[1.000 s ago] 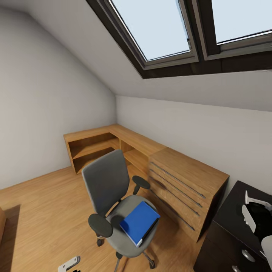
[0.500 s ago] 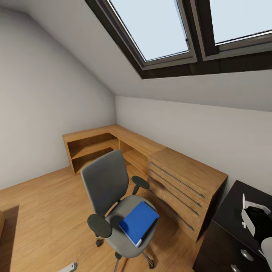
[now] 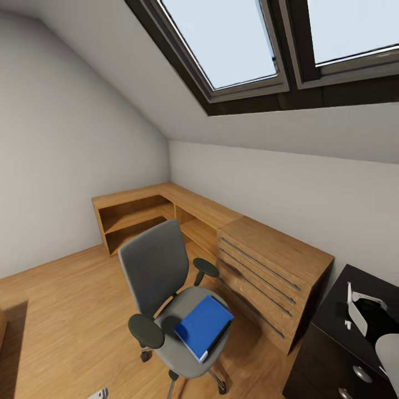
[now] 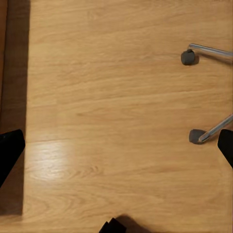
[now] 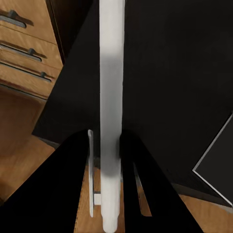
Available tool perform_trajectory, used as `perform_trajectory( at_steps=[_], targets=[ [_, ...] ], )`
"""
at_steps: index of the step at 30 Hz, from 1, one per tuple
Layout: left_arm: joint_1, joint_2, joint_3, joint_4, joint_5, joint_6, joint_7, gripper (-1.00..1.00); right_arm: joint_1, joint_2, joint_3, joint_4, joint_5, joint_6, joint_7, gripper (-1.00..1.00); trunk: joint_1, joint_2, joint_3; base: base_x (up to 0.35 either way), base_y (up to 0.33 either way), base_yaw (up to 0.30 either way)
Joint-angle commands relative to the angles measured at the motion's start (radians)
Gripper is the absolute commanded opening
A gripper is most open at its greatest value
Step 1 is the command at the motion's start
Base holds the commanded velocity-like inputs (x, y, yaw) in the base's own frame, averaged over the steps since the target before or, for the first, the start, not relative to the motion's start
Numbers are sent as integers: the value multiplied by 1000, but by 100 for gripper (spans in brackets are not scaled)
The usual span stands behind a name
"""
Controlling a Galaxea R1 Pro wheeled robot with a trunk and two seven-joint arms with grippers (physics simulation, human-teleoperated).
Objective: In the bedroom, organize the workspace by keeping the computer under the desk, ensuring the monitor is on the desk, placing the keyboard on the desk next to the monitor, placing the mouse on the desk next to the keyboard, moving the folder from the swivel chair onto the desk next to the mouse, stacking the notebook on top of the folder with the pen on top of the notebook, and positioning the swivel chair next to the desk.
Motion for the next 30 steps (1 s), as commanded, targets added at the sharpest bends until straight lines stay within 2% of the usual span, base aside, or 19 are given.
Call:
perform_trajectory(
  at_steps=[1, 3, 6, 9, 19, 30],
  targets=[
    [-1, 1, -9, -1, 9, -6, 5, 100, -1, 1, -1, -2, -8, 4, 8, -100, 0, -2, -2, 0, 0, 0],
    [-1, 1, -9, -1, 7, -8, 4, 100, -1, 2, 7, -3, -6, 3, 21, -100, 0, -2, -2, 0, 0, 0],
    [-1, -12, -9, 14, 9, -25, 4, 100, -1, 19, 25, -6, 12, -14, 9, -100, 0, -2, -2, 0, 0, 0],
    [-1, -13, -10, 14, 8, -42, 4, 100, -1, 19, 24, -6, 30, -26, 13, -100, 0, -2, -2, 0, 0, 0],
    [-1, -25, -10, 15, 5, -48, -3, 100, -1, 35, 18, -6, 9, -53, 26, -100, 0, -2, -2, 0, 0, 0],
    [-1, -25, -10, 15, 6, -55, -4, 100, -1, 37, 17, -6, 8, -59, 25, -100, 0, -2, -2, 0, 0, -1]
  ],
)
